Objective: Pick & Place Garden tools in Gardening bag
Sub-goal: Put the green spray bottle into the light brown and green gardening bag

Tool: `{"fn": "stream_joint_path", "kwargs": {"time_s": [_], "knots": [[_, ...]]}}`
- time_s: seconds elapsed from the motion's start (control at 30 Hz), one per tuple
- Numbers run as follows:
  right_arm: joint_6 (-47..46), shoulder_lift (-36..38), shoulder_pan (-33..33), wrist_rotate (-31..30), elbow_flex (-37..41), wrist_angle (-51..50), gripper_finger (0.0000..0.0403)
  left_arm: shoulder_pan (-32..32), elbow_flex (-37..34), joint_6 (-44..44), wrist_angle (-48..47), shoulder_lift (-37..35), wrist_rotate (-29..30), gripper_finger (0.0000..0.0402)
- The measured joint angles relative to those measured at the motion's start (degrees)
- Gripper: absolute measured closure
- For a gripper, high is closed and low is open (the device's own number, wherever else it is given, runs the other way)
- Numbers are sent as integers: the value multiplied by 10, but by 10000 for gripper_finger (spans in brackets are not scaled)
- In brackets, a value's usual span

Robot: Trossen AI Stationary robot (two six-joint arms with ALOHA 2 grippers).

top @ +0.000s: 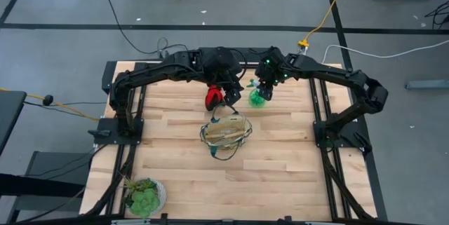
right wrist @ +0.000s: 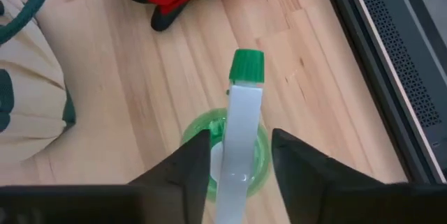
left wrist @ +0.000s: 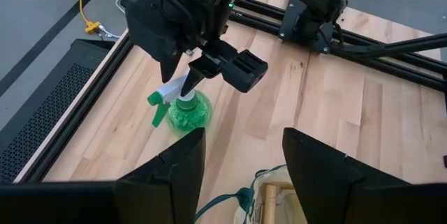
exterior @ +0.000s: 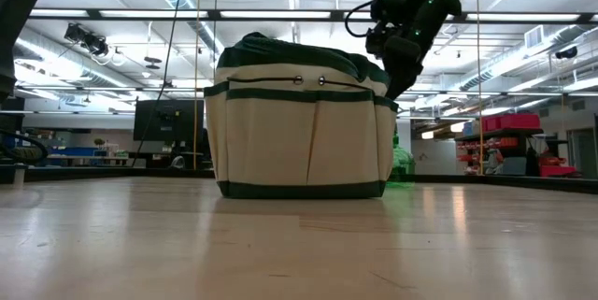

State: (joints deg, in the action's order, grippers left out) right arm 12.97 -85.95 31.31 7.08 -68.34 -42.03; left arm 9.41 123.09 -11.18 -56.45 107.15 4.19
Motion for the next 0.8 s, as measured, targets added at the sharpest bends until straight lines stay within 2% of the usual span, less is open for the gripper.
{"fn": "stream_joint_path", "kwargs": {"time_s": [0.47, 0.8], "knots": [[0, 0, 0, 1, 0, -5, 334, 0, 0, -2, 0, 0, 0, 203], [0, 2, 0, 1, 0, -5, 348, -3, -1, -8, 1, -11, 0, 203]]}}
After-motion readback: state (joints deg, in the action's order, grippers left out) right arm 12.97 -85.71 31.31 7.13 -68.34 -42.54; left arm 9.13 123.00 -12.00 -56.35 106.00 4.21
